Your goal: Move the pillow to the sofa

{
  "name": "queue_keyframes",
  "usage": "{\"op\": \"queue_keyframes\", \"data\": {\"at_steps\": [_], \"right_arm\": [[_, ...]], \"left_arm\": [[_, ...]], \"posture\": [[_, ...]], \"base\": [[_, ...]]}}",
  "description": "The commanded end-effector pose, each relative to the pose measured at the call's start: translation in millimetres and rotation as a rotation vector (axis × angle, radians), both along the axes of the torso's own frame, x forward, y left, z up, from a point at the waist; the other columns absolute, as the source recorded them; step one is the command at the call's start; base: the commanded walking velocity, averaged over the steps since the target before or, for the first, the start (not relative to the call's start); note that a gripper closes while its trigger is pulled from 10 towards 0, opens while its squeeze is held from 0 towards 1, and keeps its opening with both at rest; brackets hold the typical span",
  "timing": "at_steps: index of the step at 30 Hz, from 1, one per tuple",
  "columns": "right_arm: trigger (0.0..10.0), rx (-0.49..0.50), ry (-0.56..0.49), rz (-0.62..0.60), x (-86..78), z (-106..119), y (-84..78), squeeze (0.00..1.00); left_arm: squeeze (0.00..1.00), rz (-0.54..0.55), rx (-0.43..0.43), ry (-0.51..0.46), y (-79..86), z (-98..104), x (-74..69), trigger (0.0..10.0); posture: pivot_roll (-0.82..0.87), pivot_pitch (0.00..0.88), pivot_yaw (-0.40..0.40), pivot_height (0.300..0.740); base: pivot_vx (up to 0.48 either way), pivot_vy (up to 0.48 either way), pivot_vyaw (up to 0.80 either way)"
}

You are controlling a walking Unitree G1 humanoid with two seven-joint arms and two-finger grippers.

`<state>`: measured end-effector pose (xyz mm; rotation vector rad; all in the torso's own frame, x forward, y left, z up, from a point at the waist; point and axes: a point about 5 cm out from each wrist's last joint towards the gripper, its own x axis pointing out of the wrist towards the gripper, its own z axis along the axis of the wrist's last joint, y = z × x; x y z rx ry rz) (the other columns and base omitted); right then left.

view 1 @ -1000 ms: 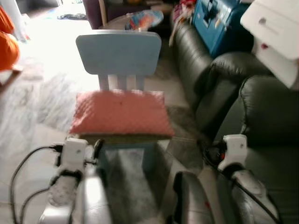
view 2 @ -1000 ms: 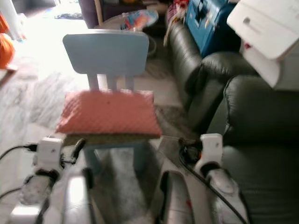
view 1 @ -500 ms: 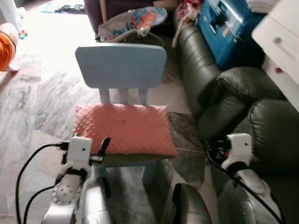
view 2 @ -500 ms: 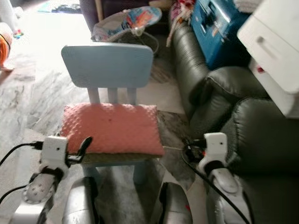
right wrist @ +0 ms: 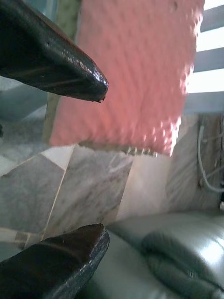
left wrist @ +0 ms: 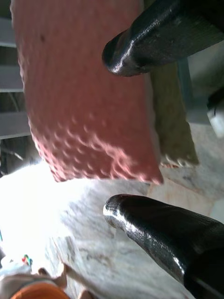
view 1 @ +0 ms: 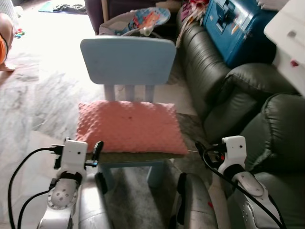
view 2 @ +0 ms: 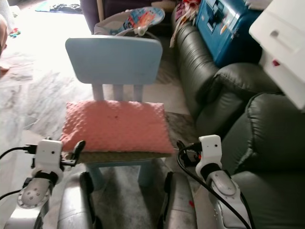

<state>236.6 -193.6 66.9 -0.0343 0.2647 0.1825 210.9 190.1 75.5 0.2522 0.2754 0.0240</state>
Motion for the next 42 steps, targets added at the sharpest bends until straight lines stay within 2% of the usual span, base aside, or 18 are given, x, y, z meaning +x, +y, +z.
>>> {"op": "queue_keyframes", "data": {"at_steps": [1, 11, 13, 19, 22, 25, 27, 33, 41, 42], "right_arm": [[10.0, -0.018, -0.023, 0.002, 5.9, 6, -2.4, 0.0], [10.0, -0.009, -0.026, 0.011, 7.3, 6, -0.4, 0.0], [10.0, 0.007, -0.023, -0.013, 9.4, 5, -1.7, 0.0], [10.0, 0.039, 0.057, -0.035, 19.1, -1, -2.6, 0.0], [10.0, 0.03, 0.088, -0.018, 28.4, -3, -1.6, 0.0], [10.0, 0.022, 0.11, 0.002, 32.4, -4, 0.5, 0.0], [10.0, 0.012, 0.126, 0.025, 44.2, -3, 5.2, 0.0], [10.0, 0.048, 0.094, 0.034, 63.4, 6, 19.2, 0.0], [10.0, 0.047, 0.142, 0.064, 73.9, 1, 34.2, 0.0], [10.0, 0.045, 0.138, 0.075, 70.6, 2, 36.2, 0.0]], "left_arm": [[0.0, 0.001, 0.0, -0.005, -0.7, 1, 0.5, 10.0], [0.0, 0.0, -0.001, -0.006, -1.5, 3, 2.0, 10.0], [0.0, 0.012, 0.0, 0.017, 0.7, 0, 5.4, 10.0], [0.0, 0.021, -0.002, 0.091, 10.9, -6, 23.2, 10.0], [0.0, 0.038, 0.006, 0.095, 21.3, -4, 36.8, 10.0], [0.0, 0.042, 0.01, 0.096, 26.1, -3, 42.5, 10.0], [0.0, 0.057, 0.029, 0.109, 34.6, -2, 54.9, 10.0], [0.0, 0.076, 0.016, 0.111, 40.8, 2, 73.1, 10.0], [0.0, 0.078, 0.016, 0.148, 43.2, -2, 88.1, 10.0], [0.0, 0.076, 0.02, 0.142, 45.5, -1, 85.2, 10.0]], "posture": [[-0.01, 0.052, -0.076, 0.5], [0.0, 0.052, -0.075, 0.5], [0.0, 0.048, -0.074, 0.5], [0.0, 0.049, -0.073, 0.5], [0.0, 0.063, -0.072, 0.5], [0.0, 0.076, -0.071, 0.5], [0.0, 0.097, -0.073, 0.5], [-0.01, 0.177, -0.076, 0.5], [-0.03, 0.291, -0.083, 0.5], [-0.03, 0.303, -0.084, 0.5]], "base": [[0.0, 0.0, 0.47], [0.0, 0.0, 0.26], [0.0, 0.0, 0.0], [0.0, 0.0, 0.0], [0.0, 0.0, 0.0], [0.0, 0.0, 0.0], [0.0, 0.0, 0.0], [0.0, 0.0, 0.0], [0.0, 0.0, 0.0], [0.0, 0.0, 0.0]]}}
